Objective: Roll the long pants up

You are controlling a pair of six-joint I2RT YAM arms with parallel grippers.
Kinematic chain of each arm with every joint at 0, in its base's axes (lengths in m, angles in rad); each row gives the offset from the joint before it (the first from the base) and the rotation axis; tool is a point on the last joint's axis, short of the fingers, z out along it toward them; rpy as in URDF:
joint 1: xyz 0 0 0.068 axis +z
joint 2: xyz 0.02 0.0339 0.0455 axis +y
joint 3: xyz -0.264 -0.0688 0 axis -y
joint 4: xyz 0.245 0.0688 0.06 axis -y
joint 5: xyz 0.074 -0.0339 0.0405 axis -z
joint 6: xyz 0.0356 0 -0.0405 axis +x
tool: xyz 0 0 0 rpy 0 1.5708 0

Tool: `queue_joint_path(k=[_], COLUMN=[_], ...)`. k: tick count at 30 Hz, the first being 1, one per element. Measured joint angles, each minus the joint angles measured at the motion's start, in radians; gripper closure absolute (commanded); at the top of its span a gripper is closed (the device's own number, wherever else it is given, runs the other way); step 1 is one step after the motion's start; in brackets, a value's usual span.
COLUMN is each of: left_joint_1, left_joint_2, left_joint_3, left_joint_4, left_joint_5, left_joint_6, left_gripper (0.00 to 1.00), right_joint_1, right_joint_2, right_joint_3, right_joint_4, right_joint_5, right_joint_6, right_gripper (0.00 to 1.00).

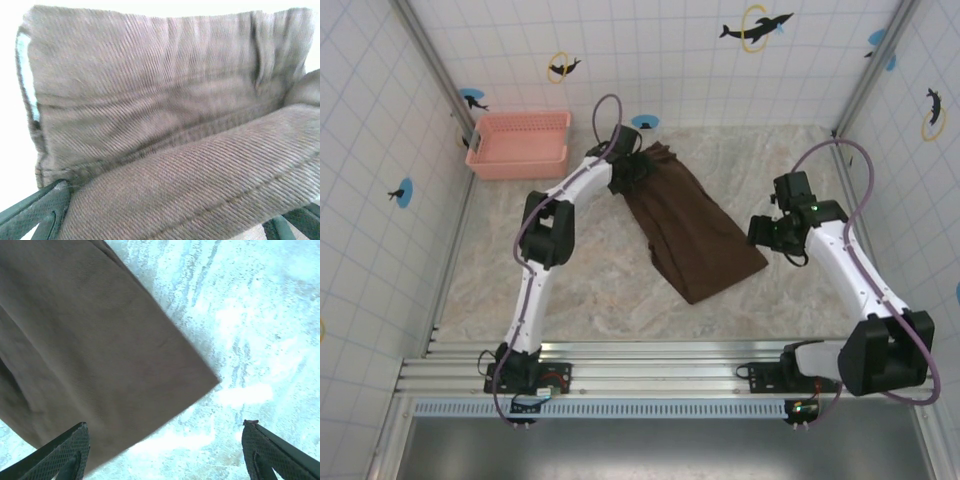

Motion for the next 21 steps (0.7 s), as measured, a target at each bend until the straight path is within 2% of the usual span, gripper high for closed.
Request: queue_joint_path(k=[3, 6, 10, 15, 17, 21], left_joint_1=[0.057, 0.102, 0.117, 0.087, 0.065, 0.003], left_joint_2=[0.086, 0.041, -0.237, -0.599, -0.693, -0.757], left_joint_3=[0.2, 0.197, -0.136, -0.567, -0.719, -0.921], left_joint_4=[-0.019, -0.011, 0.052, 0.187, 0.241, 0.278], left_joint_5=[0.023, 0.047, 0.098, 0.209, 0.251, 0.294], left_joint_6=[0.05, 0.097, 0.135, 0.105, 0.079, 0.026], left_gripper=[0.03, 0.03, 0.03, 0.03, 0.03, 0.03], right_joint_1=[0.0, 0.0, -0.001, -0.001, -0.004, -0.014], right_joint_2=[0.035, 0.065, 0.119, 0.189, 0.216, 0.274], right_joint_3=[0.019, 0.028, 0.027, 0.025, 0.018, -0.002], right_joint_4=[0.022, 0.047, 0.084, 0.136, 0.149, 0.155], right_joint_5=[-0.014, -0.038, -0.086, -0.145, -0.158, -0.163], right_joint_6=[-0.005, -0.005, 0.006, 0.021, 0.022, 0.021], right_gripper=[0.18, 0.18, 0.18, 0.18, 0.18, 0.18])
